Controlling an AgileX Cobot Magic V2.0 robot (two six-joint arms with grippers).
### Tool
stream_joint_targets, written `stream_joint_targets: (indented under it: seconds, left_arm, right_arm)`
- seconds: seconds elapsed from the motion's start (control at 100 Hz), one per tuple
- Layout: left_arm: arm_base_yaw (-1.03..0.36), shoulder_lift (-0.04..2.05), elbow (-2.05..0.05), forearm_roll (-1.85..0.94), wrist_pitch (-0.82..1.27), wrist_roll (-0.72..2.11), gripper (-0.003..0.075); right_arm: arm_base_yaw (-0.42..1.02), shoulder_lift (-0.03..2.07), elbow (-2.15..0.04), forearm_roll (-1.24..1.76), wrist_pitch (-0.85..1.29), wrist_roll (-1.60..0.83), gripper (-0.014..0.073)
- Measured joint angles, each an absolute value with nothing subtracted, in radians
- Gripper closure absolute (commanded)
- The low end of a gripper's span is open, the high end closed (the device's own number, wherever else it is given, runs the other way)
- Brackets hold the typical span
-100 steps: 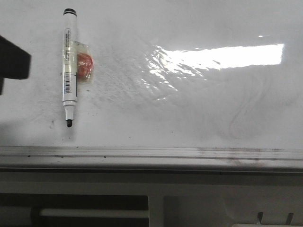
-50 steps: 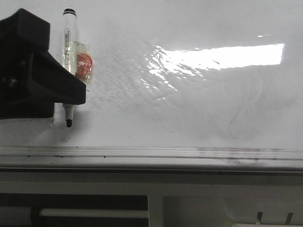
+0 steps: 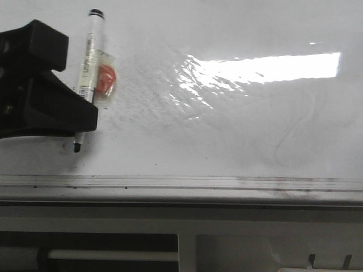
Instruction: Write number 8 on whiteboard
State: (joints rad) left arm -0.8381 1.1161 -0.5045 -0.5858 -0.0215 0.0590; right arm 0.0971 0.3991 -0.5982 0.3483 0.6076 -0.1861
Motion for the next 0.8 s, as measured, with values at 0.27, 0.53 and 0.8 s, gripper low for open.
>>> stream_joint_targets:
  seconds: [0.27,0.53,0.8]
  left_arm:
    - [-0.997,1.059,-0.636,-0.037,0.251,0.061,0.074]
    - [-1.173,1.057,-0.662,0.175,0.348,0.067,0.0741]
    - [-1.196,1.057,-0.662,0.191,0.352,0.067,0.0741]
  right_arm:
    - [0.167,0.45,-0.639,0.795,0.763,-0.851,0.0167]
    - [0.396,0.625,-0.674,0.876,0.837,-1.097,0.0167]
    - [0.612,0.827,-0.676,0.899,0.706,-1.145,0.0167]
